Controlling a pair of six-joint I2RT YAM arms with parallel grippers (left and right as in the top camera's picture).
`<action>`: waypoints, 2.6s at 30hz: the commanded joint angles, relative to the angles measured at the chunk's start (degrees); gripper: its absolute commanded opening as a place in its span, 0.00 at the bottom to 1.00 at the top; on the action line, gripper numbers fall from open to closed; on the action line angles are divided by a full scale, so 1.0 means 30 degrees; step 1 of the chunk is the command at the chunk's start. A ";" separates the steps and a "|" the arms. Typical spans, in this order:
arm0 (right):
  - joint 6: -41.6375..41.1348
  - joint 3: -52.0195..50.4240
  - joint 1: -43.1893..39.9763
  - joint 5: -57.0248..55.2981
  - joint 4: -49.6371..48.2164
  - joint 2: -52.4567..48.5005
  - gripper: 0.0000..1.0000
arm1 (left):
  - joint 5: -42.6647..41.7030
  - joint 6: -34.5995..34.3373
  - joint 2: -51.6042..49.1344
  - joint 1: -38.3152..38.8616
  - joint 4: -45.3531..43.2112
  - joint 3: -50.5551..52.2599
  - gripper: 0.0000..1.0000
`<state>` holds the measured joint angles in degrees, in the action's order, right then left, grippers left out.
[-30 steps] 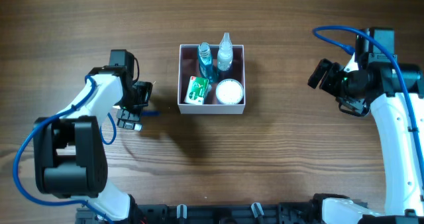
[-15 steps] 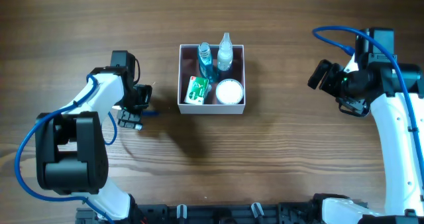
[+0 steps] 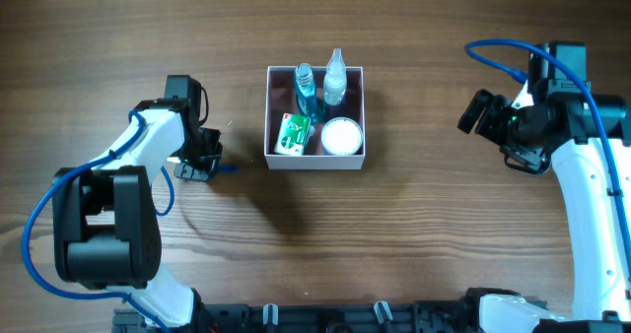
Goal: Pack container
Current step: 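Lower the left gripper onto the blue razor and grasp its handle, then carry the razor with the left gripper into the box's left side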
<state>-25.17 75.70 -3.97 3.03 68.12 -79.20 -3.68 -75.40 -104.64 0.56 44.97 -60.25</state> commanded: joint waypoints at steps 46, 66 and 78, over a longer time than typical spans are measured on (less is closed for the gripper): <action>0.0175 -0.0102 -0.0044 0.0306 0.0029 -0.0066 1.00 | -0.0240 2.0174 0.7045 0.6433 -0.0364 -0.2390 0.04; -0.0109 -0.0102 -0.0044 0.0313 0.0189 -0.0066 1.00 | 0.0911 2.4545 0.3876 0.7978 -0.3206 -0.2390 0.04; -0.0109 -0.0102 -0.0044 0.0306 0.0277 -0.0066 1.00 | 0.0976 2.4472 0.3249 0.7978 -0.3402 -0.2390 0.41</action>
<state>-25.23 75.70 -3.97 3.03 68.77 -79.20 -1.13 -2.59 -94.56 24.80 34.87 -66.76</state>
